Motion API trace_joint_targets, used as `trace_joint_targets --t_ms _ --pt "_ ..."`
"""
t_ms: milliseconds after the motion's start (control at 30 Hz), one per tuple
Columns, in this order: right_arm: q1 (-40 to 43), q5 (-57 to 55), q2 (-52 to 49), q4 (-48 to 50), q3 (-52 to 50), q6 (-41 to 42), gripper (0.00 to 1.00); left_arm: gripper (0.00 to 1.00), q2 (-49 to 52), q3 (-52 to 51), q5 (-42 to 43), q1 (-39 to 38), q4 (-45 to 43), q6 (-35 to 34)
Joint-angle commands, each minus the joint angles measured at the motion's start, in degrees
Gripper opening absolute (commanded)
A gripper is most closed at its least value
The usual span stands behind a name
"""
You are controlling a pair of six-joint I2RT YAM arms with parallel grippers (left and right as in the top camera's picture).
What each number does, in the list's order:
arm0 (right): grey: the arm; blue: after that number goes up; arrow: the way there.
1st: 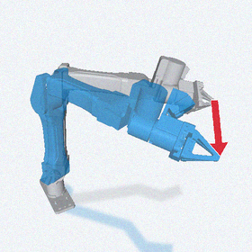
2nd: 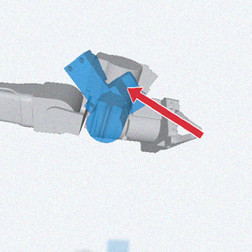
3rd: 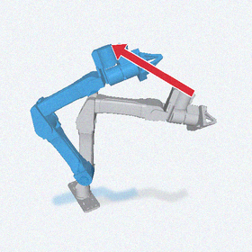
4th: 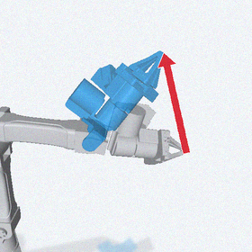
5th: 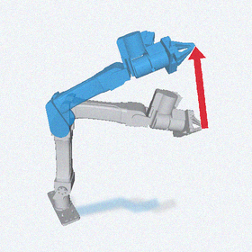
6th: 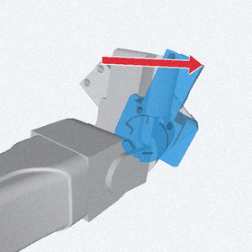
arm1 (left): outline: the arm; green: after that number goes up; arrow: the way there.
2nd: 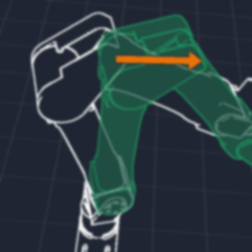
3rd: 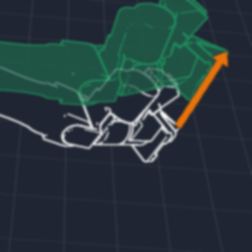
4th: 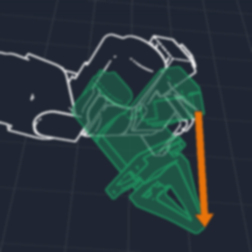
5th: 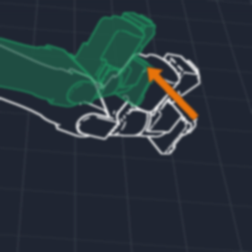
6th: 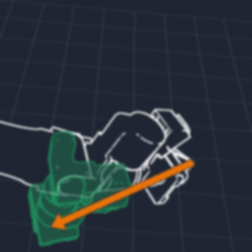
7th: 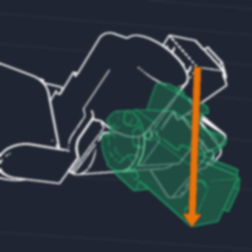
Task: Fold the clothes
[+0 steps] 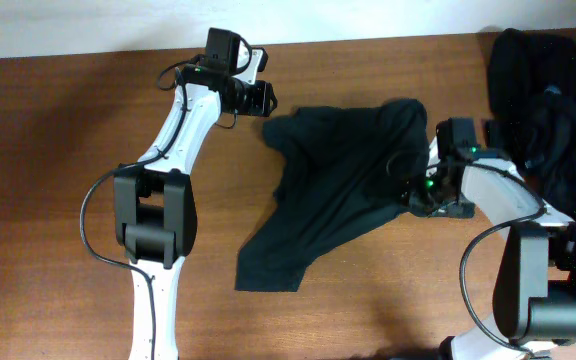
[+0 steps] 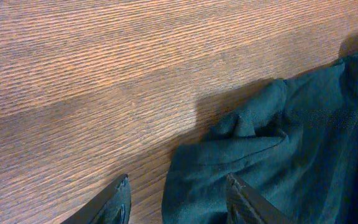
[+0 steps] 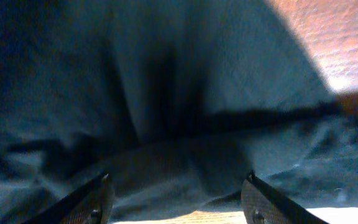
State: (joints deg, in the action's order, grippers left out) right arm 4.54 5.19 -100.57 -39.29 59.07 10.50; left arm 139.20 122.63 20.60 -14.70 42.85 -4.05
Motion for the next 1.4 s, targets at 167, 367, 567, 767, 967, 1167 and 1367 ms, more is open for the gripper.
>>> trace_joint_targets --t_ms 167,367,567,767,967,1167,1367 --pt "0.48 0.09 -0.28 8.57 -7.08 1.84 0.57 0.54 1.01 1.07 0.61 -0.26 0.11 1.11" --pt "0.48 -0.09 -0.31 10.80 -10.88 7.23 0.37 0.65 1.01 1.07 0.63 -0.15 0.87 1.11" --pt "0.46 0.33 -0.28 12.92 -13.97 10.16 0.37 0.65 1.01 1.07 0.63 -0.15 1.38 1.11" --pt "0.46 0.33 -0.28 12.76 -13.97 10.16 0.37 0.56 1.01 1.07 0.68 -0.31 1.88 1.11" --pt "0.46 0.33 -0.28 12.79 -13.97 10.16 0.37 0.56 1.01 1.07 1.03 -0.70 5.66 1.14" --pt "0.46 0.35 -0.28 12.96 -13.97 10.16 0.38 0.57 1.20 1.05 2.62 -0.96 10.23 1.73" --pt "0.46 0.63 -0.28 13.18 -13.97 10.16 0.38 0.58 2.60 1.05 2.51 -2.05 11.19 3.96"
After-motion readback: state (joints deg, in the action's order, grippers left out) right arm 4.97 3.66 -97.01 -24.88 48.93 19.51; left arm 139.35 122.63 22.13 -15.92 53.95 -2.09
